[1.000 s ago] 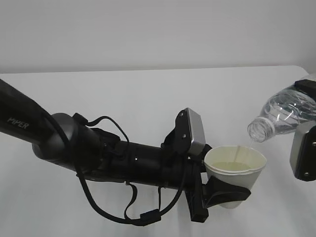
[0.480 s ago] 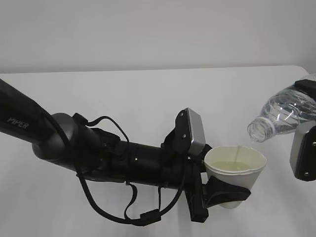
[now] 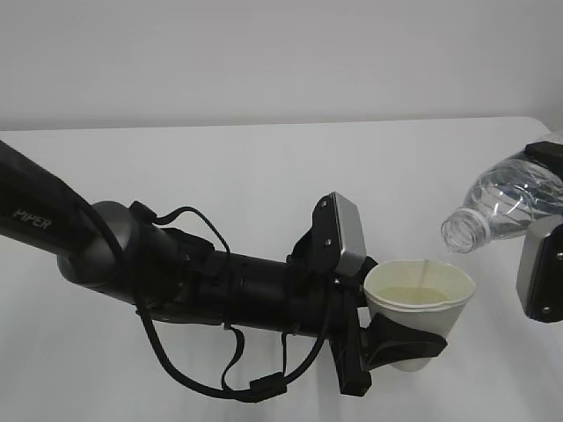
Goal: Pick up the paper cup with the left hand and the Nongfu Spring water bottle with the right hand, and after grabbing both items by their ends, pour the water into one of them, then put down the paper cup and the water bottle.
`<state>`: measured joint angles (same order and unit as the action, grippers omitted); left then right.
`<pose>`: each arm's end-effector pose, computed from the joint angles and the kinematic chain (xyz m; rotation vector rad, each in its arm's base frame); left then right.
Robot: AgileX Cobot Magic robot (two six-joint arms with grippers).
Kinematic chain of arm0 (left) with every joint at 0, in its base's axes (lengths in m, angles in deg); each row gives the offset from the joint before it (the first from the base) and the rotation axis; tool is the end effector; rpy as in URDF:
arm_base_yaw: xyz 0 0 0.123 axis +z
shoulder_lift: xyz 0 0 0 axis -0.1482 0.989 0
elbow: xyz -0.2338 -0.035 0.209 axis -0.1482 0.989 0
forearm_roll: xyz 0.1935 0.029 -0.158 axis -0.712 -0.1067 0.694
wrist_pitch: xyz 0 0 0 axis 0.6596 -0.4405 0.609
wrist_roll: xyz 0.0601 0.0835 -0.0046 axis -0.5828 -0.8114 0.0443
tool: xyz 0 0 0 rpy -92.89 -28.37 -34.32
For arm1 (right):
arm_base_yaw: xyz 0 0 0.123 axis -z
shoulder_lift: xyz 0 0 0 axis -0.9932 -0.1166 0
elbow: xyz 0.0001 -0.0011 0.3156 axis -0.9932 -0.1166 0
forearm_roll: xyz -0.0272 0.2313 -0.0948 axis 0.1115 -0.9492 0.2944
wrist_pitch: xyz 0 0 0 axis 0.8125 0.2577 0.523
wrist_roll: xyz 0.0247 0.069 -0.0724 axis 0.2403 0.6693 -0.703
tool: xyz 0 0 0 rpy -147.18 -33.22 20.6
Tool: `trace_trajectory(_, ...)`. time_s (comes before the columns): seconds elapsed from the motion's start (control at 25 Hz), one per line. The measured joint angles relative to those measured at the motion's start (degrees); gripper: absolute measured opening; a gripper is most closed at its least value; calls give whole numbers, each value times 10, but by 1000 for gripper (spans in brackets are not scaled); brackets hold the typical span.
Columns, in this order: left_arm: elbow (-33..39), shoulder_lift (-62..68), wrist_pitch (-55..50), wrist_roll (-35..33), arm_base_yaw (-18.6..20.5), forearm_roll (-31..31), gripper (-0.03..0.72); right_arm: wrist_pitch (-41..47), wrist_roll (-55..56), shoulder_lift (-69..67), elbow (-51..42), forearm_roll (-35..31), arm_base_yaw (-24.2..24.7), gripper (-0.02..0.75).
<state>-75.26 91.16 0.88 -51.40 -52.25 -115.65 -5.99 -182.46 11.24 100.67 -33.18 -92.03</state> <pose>0.2563 -0.3482 0.1267 1.3606 1.4074 -1.1550 0.2135 0.0327 0.2348 -1.4781 1.1499 -1.0870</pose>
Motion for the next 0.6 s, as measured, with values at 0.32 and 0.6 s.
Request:
trace_trajectory(0.32, 0, 0, 0, 0, 0, 0, 384, 0, 0, 0, 0, 0, 0, 356)
trace_trajectory(0.6, 0, 0, 0, 0, 0, 0, 384, 0, 0, 0, 0, 0, 0, 356)
